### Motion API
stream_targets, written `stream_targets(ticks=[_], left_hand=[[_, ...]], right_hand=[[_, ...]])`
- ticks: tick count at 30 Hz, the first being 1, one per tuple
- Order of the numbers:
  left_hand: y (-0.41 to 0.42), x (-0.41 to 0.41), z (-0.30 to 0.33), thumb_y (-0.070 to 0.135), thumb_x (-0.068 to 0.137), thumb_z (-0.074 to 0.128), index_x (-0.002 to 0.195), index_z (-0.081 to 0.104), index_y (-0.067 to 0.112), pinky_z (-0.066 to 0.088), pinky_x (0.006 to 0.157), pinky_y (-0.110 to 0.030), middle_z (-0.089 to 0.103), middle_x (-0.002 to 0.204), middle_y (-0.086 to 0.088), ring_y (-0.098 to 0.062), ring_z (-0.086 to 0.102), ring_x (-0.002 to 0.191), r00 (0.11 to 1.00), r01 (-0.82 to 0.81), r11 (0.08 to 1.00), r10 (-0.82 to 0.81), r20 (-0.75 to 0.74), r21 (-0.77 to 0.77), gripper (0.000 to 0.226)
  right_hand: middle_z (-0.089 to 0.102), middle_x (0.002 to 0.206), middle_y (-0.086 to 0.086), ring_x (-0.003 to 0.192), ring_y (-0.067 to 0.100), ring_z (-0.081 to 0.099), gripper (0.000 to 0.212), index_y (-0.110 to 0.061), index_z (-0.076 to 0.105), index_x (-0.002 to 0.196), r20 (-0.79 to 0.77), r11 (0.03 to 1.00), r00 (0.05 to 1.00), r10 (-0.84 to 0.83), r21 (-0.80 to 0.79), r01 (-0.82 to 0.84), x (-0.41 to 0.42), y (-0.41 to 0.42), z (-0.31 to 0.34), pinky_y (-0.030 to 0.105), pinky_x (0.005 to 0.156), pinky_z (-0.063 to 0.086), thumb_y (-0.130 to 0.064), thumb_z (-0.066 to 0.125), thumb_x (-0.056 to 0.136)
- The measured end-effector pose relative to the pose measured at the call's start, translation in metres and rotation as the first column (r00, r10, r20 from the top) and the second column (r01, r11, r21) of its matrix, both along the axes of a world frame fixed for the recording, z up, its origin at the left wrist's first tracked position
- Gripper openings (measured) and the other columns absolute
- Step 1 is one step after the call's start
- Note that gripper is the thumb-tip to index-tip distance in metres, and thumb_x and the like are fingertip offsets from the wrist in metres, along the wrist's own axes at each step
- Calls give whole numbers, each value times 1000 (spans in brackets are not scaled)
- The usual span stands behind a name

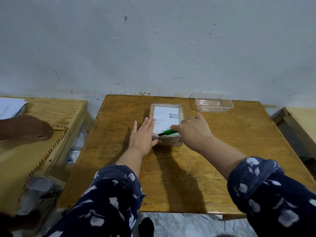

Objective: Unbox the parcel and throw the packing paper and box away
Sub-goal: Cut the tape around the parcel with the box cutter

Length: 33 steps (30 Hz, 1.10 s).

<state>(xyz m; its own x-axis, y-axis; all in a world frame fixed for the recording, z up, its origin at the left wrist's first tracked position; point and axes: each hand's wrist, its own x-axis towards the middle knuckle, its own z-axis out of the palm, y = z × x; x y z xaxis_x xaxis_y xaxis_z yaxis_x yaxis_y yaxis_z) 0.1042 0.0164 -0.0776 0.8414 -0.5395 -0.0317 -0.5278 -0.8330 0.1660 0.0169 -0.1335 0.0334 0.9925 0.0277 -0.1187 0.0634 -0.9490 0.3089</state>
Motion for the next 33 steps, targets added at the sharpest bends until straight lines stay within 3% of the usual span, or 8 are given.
stream_targets(ticks=[4, 8, 11, 18, 33], left_hand=[[-3, 2, 5, 56, 89, 51, 153, -3, 13, -7, 119, -50, -6, 162, -2, -15, -9, 148, 1000, 1, 999, -3, 31, 50, 94], [-5, 2, 5, 68, 80, 53, 153, -5, 13, -8, 119, -50, -9, 162, -2, -14, -12, 148, 998, 58, 996, -58, -7, 66, 108], [-12, 6, 9, 72, 77, 54, 153, -1, 15, -7, 119, -47, -2, 162, 1, -11, -5, 148, 995, 101, 994, -101, 11, 38, 110], [-18, 4, 5, 41, 89, 60, 153, -1, 19, -3, 120, -49, -7, 162, 3, -12, -8, 148, 990, 140, 989, -139, -24, 54, 91], [-15, 8, 9, 48, 87, 59, 153, -4, 19, -4, 119, -52, -10, 161, 5, -11, -11, 147, 988, 153, 986, -149, -49, 74, 96]], right_hand=[[66, 108, 0, 107, 25, 55, 39, -35, 49, 130, 11, 999, 1000, 2, -33, -1, 2, -7, 4, 43, 100, 32, -18, 44, 95], [65, 111, 2, 106, 25, 54, 42, -34, 45, 135, 38, 1000, 999, -14, -2, 14, -4, -6, -5, 39, 87, 32, -19, 42, 96], [64, 112, 2, 107, 25, 53, 44, -34, 43, 136, 45, 1000, 999, -17, 16, 16, -5, -9, -8, 39, 86, 31, -20, 43, 95], [61, 119, 3, 111, 26, 49, 49, -34, 36, 141, 49, 997, 999, -9, 75, 5, -15, -19, -16, 39, 87, 31, -17, 42, 95], [58, 119, 0, 109, 23, 47, 60, -34, 26, 147, 105, 996, 994, -8, 86, -1, -32, -41, -21, 36, 83, 28, -8, 36, 95]])
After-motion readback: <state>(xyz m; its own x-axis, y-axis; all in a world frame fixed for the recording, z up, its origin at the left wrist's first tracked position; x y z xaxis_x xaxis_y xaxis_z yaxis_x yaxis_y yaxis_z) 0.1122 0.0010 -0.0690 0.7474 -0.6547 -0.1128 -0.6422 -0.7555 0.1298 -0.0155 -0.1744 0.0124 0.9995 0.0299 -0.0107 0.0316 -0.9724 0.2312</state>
